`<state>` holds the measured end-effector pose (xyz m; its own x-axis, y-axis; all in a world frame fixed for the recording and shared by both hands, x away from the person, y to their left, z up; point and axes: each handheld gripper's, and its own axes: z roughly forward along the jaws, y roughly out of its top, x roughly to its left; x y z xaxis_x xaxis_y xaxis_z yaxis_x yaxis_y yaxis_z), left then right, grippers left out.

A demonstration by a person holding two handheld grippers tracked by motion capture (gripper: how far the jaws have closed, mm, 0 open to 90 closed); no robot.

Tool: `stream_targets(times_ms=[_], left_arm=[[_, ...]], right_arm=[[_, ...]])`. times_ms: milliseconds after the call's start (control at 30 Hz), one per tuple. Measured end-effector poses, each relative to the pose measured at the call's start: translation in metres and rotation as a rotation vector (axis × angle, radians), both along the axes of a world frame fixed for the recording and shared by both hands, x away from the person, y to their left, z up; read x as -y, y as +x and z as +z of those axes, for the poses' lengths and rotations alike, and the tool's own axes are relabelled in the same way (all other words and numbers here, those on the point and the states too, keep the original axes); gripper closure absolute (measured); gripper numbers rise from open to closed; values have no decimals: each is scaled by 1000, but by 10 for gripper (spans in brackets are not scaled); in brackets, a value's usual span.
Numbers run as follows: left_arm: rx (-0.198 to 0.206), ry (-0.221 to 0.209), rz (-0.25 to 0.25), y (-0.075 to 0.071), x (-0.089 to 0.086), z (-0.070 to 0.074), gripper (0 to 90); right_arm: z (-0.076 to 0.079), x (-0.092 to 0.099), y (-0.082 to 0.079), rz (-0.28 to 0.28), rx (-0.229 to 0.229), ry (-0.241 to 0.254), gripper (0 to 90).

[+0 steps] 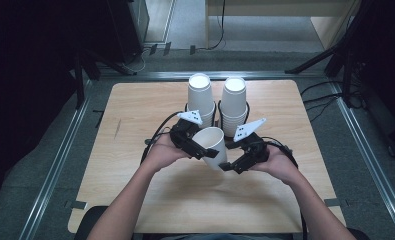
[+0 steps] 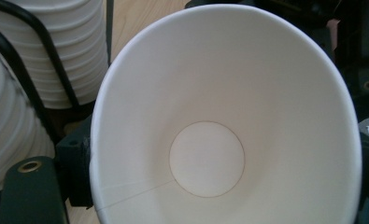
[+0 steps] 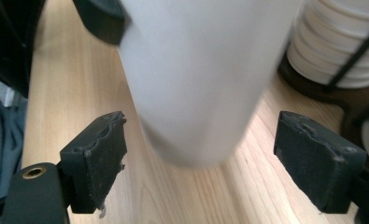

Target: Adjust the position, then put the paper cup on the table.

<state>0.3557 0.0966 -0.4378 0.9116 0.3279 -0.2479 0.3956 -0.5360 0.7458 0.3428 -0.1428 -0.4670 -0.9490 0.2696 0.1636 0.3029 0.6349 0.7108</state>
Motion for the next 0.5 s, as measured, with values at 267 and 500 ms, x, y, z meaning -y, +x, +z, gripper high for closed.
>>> stream_targets(times_ms=[267,500], left_arm=[[33,67,-2,0,-2,-1,133],[22,73,-5,1,-4,-2,128]], right_arm=[[2,15,-5,-49,37,-3,176],[3,23,-3,-79,28,3,176]])
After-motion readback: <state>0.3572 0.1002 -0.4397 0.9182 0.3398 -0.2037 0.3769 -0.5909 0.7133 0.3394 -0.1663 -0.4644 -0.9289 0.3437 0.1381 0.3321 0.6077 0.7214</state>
